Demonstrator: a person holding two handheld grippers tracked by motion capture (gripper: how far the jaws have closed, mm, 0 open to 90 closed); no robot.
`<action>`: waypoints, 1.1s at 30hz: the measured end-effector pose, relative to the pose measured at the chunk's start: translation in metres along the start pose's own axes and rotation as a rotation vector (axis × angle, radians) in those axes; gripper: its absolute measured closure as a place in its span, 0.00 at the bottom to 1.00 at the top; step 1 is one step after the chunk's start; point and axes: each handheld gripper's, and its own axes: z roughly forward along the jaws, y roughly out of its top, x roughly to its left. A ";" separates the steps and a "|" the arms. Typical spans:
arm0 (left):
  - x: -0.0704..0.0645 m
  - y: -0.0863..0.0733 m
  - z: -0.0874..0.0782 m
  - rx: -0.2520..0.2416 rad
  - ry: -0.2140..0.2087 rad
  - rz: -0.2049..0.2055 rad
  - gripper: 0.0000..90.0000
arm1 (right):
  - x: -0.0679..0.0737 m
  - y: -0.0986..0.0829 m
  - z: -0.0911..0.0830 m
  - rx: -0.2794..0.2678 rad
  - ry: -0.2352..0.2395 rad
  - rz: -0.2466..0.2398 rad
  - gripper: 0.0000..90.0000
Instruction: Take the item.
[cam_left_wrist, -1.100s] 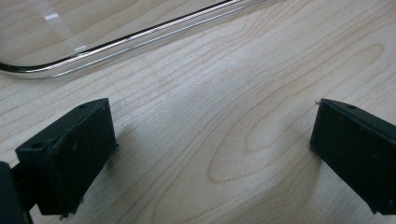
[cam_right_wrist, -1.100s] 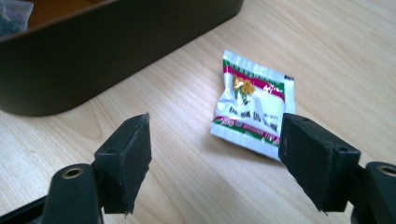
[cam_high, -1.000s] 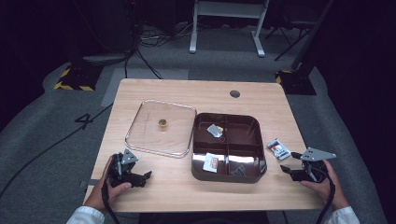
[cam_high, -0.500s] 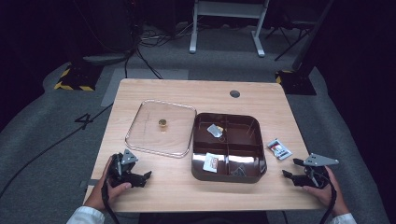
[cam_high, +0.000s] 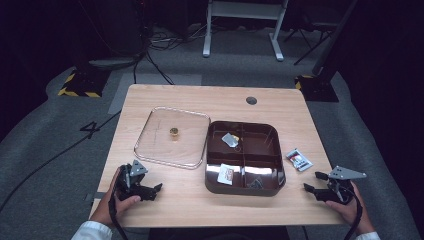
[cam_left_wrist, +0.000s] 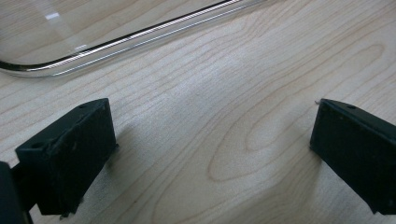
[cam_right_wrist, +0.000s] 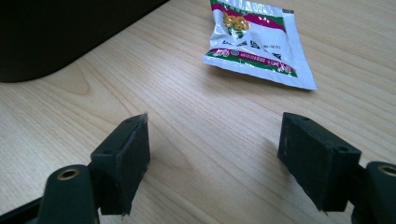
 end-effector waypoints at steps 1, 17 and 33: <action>0.000 0.000 0.000 0.000 0.001 -0.001 0.00 | 0.000 0.000 0.000 0.000 0.000 0.000 0.28; 0.000 0.000 0.000 0.003 -0.003 0.003 0.00 | 0.000 0.001 0.001 -0.002 -0.020 0.015 0.28; 0.001 0.000 0.000 0.003 -0.003 0.006 0.00 | 0.001 0.001 0.001 -0.002 -0.021 0.015 0.28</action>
